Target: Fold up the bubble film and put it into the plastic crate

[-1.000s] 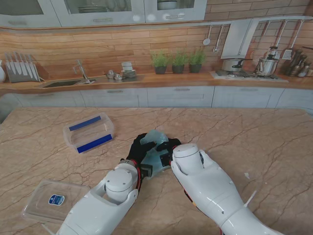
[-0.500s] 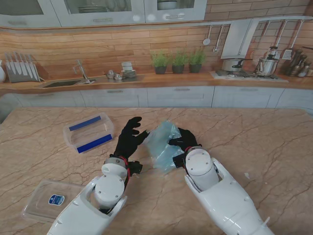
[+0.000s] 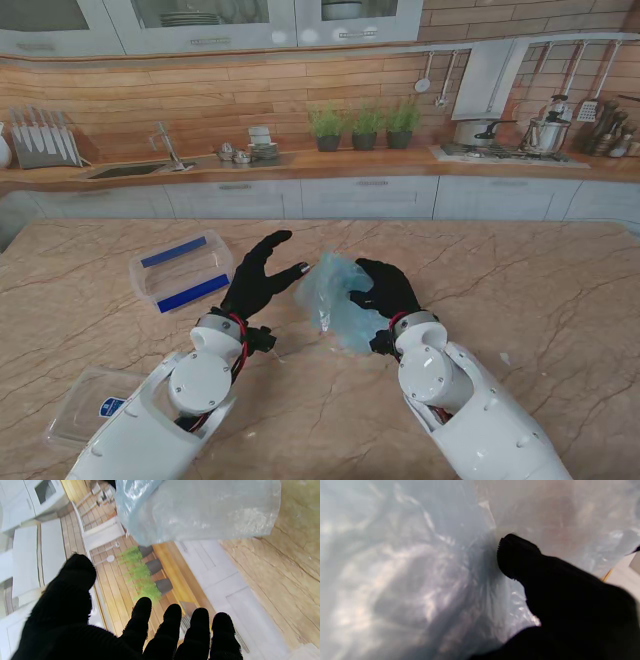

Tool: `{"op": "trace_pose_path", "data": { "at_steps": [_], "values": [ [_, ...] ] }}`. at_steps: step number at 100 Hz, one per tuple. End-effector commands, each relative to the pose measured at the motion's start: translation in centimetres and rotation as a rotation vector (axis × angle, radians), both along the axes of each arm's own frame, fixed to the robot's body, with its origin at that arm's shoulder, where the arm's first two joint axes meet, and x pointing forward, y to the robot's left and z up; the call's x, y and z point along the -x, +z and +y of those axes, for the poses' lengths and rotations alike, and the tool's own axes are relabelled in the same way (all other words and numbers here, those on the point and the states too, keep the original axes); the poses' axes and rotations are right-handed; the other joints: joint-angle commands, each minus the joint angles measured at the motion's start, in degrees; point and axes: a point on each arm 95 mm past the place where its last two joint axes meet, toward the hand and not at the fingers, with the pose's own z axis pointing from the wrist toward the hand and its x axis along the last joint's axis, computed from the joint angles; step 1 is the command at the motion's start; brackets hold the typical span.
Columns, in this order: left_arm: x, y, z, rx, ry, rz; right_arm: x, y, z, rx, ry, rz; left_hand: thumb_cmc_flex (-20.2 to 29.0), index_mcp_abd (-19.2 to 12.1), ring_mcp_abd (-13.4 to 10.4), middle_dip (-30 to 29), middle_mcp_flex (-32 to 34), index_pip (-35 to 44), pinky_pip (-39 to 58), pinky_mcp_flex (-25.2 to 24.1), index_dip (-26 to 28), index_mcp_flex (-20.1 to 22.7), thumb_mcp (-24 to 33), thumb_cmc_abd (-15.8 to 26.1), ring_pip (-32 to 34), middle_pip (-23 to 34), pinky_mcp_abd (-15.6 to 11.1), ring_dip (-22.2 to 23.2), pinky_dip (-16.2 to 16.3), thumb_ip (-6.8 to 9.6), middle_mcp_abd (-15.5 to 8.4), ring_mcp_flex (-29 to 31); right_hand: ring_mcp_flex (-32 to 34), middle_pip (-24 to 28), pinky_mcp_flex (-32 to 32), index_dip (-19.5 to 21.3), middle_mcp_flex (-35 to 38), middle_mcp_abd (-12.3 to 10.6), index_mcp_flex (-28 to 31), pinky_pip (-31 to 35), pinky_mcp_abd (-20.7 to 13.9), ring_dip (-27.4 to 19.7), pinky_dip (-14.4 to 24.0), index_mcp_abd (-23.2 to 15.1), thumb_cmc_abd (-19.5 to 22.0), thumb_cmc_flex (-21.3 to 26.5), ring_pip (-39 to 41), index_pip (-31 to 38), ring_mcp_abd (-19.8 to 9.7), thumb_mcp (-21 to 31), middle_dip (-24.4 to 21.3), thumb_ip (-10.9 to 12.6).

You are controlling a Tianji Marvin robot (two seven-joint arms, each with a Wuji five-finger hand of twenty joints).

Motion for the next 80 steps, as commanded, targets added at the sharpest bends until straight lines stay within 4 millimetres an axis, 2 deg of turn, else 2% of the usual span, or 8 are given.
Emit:
{"op": "trace_pose_path", "data": {
  "at_steps": [1,14,26,43,45,65,73,80],
  "values": [
    [0.1,0.1,-0.6,-0.037,-0.039,-0.007,0.4,0.2,0.4,-0.001,0.026,-0.018,-2.3,-1.6,-1.6,-1.9,-3.5,-4.2,-3.6,-0.5,-1.4,-1.1,-2.9,0.3,-2.4,-2.0,-1.1,-1.8,-0.4,-1.45,0.2,-2.3,0.1,3.0,0.4,-0.5,0.6,1.0,-0.1,-0.8,-2.0,0.9,-0.9,-1.0,-0.4,0.8,2.6,-0.2,-2.2,1.2,0.7,-1.3],
    [-0.1,0.0,-1.6,-0.097,-0.087,-0.031,0.6,0.5,0.7,0.063,0.074,-0.073,-3.2,-2.6,-1.8,-5.7,-5.6,-8.3,-9.6,-0.6,-4.6,-5.7,-4.1,-0.5,-6.1,-6.2,-1.0,-3.7,1.9,-1.17,0.2,-3.3,0.2,3.1,0.7,-0.5,0.6,1.0,-0.1,-0.9,-2.2,1.0,-1.0,-1.1,-0.2,0.8,2.5,-0.1,-2.5,1.0,0.7,-1.2],
    [-0.3,-0.1,-2.3,-0.142,-0.121,-0.039,0.6,0.5,1.0,0.093,0.109,-0.101,-3.0,-4.6,-2.5,-5.1,-6.2,-10.5,-15.5,0.7,-6.5,-6.1,-2.0,-1.7,-7.8,-7.5,-0.9,-3.8,2.6,-1.17,-1.4,-3.9,0.2,3.1,0.8,-0.5,0.5,0.9,-0.1,-1.0,-2.2,1.1,-1.1,-1.3,-0.1,0.9,2.5,-0.1,-2.6,0.9,0.7,-1.1],
    [-0.8,-0.4,-2.5,-0.217,-0.172,-0.025,0.7,0.7,1.1,0.107,0.155,-0.139,-2.0,-6.0,-3.4,-4.8,-6.6,-12.6,-16.5,0.6,-7.0,-6.7,0.8,-3.2,-8.5,-8.5,-0.1,-3.9,4.5,-1.11,-2.1,-3.8,-0.1,3.1,0.5,-0.2,0.3,0.2,-0.2,-1.5,-2.5,1.2,-1.2,-2.1,0.4,0.7,2.3,0.1,-2.9,0.5,0.8,-1.1],
    [-0.8,-0.4,-2.4,-0.226,-0.18,-0.018,0.8,0.7,1.1,0.105,0.16,-0.142,-3.3,-6.1,-3.5,-4.2,-6.4,-13.9,-17.0,0.7,-6.5,-6.4,3.8,-3.9,-8.3,-8.5,0.1,-3.8,5.9,-1.51,-2.1,-3.7,-0.2,3.1,0.5,-0.2,0.3,0.2,-0.3,-1.6,-2.6,1.2,-1.2,-2.1,0.4,0.7,2.2,0.1,-3.0,0.5,0.8,-1.1],
    [-1.1,-1.1,-1.9,-0.275,-0.226,0.048,0.8,1.2,0.9,0.117,0.186,-0.176,-0.9,-4.0,-2.6,0.0,2.0,-9.2,-13.5,7.4,-2.0,-6.2,14.2,-8.6,-2.5,0.1,5.2,-0.7,10.4,-2.09,-1.9,6.0,-0.4,2.9,0.3,-0.1,0.2,-0.1,-0.4,-2.0,-2.9,1.3,-1.3,-2.5,0.7,0.7,2.0,0.2,-3.4,0.1,0.9,-1.1],
    [-1.1,-1.2,-1.7,-0.302,-0.226,0.06,0.8,1.3,0.8,0.114,0.188,-0.175,1.0,-2.0,-1.9,2.5,6.1,-6.3,-7.0,12.3,-0.4,-6.2,19.9,-9.9,3.0,3.3,6.8,3.0,16.3,-2.54,-2.4,12.0,-0.4,2.8,0.4,-0.1,0.2,-0.1,-0.3,-2.1,-3.0,1.4,-1.3,-2.4,0.7,0.8,2.0,0.3,-3.4,0.2,1.0,-1.1],
    [-1.1,-1.3,-1.6,-0.323,-0.215,0.067,0.8,1.4,0.7,0.115,0.192,-0.175,3.6,-0.6,-1.9,4.3,9.3,-3.4,0.6,12.5,0.3,-6.2,23.2,-10.1,6.6,6.1,6.6,4.7,19.4,-2.45,-3.1,15.4,-0.4,2.8,0.4,-0.1,0.2,-0.1,-0.3,-2.1,-3.0,1.4,-1.2,-2.4,0.6,0.8,2.0,0.3,-3.4,0.2,1.0,-1.1]
  ]
}}
